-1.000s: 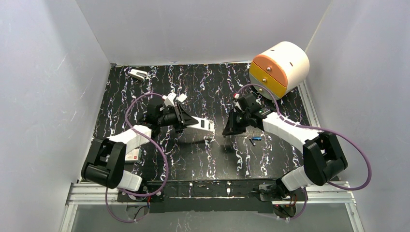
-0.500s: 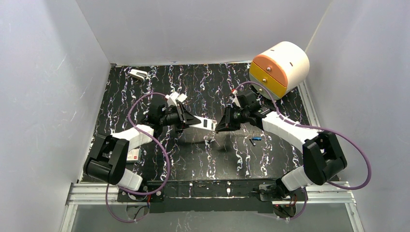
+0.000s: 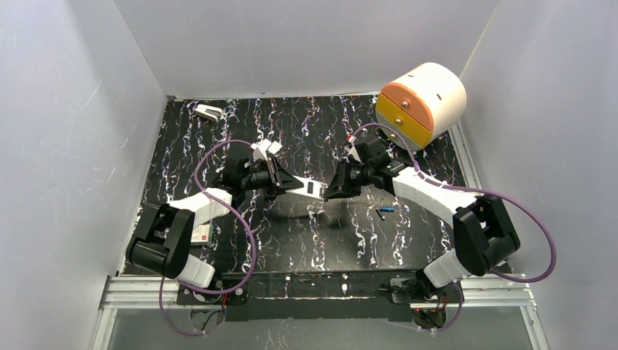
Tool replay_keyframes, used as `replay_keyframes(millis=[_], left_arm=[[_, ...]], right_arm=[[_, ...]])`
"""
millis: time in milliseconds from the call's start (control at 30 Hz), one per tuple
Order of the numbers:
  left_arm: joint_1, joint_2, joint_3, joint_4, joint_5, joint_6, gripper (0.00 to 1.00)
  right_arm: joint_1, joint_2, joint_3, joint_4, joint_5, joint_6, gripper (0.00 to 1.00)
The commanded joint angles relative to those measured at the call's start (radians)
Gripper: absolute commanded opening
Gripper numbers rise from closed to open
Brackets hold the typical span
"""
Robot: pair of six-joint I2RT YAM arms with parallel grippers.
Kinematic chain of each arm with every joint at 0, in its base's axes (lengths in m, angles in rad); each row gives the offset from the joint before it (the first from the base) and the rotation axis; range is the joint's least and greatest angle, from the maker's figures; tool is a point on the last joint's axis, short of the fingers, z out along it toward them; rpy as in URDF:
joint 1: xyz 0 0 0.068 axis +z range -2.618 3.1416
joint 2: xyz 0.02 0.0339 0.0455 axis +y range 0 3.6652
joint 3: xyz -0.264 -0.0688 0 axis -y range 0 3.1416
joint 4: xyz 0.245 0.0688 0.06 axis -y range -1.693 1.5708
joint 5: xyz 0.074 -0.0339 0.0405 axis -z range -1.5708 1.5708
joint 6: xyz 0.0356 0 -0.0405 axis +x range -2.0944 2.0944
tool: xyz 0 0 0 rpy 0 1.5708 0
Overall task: Load the batteries into the remote control
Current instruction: Load the battery into the remote control.
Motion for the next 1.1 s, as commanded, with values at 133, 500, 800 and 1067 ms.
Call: replay_keyframes(millis=[133, 500, 800, 1067], left_arm=[[-0.006, -0.029, 0.017, 0.021, 0.031, 0.007, 0.0], [-0.006, -0.033, 0.018, 0.021, 0.029, 0.009, 0.0], [-0.007, -0.033, 0.023, 0.021, 0.031, -0.002, 0.0], [-0.005, -0.076, 0.059, 0.024, 0.042, -0.198, 0.0]], right_arm=[[0.012, 0.023, 0.058, -0.029, 0.0, -0.019, 0.18], [0.014, 0.019, 0.068, -0.057, 0.042, 0.011, 0.33], [0.013, -0.011, 0.048, 0.032, 0.024, 0.05, 0.46], [0.014, -0.123, -0.01, 0.182, 0.083, 0.122, 0.76]])
